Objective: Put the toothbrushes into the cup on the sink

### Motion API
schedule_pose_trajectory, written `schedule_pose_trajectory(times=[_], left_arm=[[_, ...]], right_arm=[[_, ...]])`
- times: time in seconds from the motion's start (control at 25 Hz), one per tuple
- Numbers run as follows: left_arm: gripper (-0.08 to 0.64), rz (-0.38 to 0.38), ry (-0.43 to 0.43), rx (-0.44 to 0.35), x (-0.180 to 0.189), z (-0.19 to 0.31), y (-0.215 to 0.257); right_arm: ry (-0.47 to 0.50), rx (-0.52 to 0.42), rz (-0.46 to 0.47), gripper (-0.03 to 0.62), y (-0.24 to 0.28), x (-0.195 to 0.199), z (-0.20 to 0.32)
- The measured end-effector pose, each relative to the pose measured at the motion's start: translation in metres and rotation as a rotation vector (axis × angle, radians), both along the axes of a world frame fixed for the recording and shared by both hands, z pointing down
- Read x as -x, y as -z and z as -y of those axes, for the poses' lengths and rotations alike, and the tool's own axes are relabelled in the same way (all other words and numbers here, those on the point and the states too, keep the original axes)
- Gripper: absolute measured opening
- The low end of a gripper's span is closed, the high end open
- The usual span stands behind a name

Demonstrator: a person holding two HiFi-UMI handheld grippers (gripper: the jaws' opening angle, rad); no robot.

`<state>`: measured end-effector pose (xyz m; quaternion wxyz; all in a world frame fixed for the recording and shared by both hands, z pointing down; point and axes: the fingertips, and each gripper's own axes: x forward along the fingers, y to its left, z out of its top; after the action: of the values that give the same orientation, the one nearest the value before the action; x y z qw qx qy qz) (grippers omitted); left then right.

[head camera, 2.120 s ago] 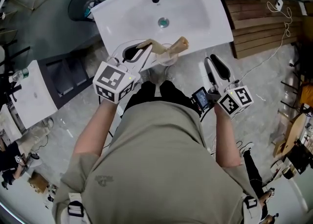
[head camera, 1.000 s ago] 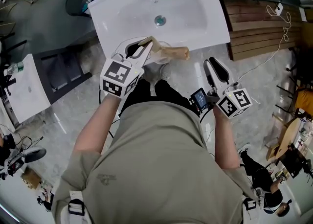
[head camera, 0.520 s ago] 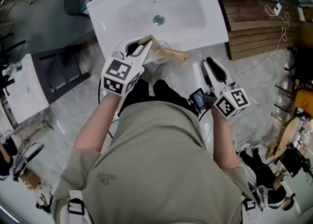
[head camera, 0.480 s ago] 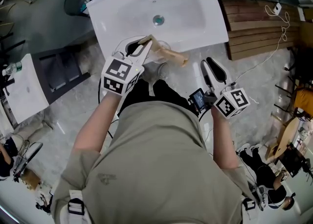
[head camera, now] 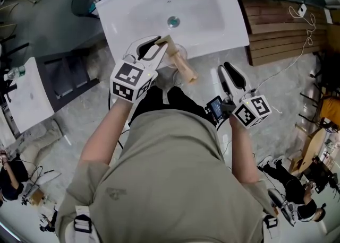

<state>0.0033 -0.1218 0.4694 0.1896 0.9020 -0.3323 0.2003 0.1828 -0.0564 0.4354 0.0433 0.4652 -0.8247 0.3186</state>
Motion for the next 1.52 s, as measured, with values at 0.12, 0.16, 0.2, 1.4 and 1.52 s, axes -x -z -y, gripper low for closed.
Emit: schedule_pose_trajectory(times=[0.12, 0.16, 0.2, 1.4, 1.52], left_arm=[[0.07, -0.011, 0.004, -0.022, 0.002, 0.001, 0.009], [0.072, -0.015, 0.005, -0.027, 0.003, 0.001, 0.012], [0.072, -0.019, 0.006, -0.03, 0.005, 0.002, 0.015], [0.02, -0.074, -0.027, -0.142, 0.095, -0.026, 0.092], [0.011, -0.083, -0.049, -0.141, 0.098, -0.03, 0.092]], right_arm=[[0.001, -0.009, 0.01, 0.106, 0.0, 0.002, 0.001], [0.001, -0.013, 0.015, 0.106, 0.0, 0.003, 0.001], [0.001, -0.015, 0.018, 0.107, 0.0, 0.004, 0.002], [0.087, -0.249, 0.087, 0.012, 0.119, 0.097, 0.009], [0.105, -0.257, 0.076, 0.011, 0.123, 0.112, 0.004]])
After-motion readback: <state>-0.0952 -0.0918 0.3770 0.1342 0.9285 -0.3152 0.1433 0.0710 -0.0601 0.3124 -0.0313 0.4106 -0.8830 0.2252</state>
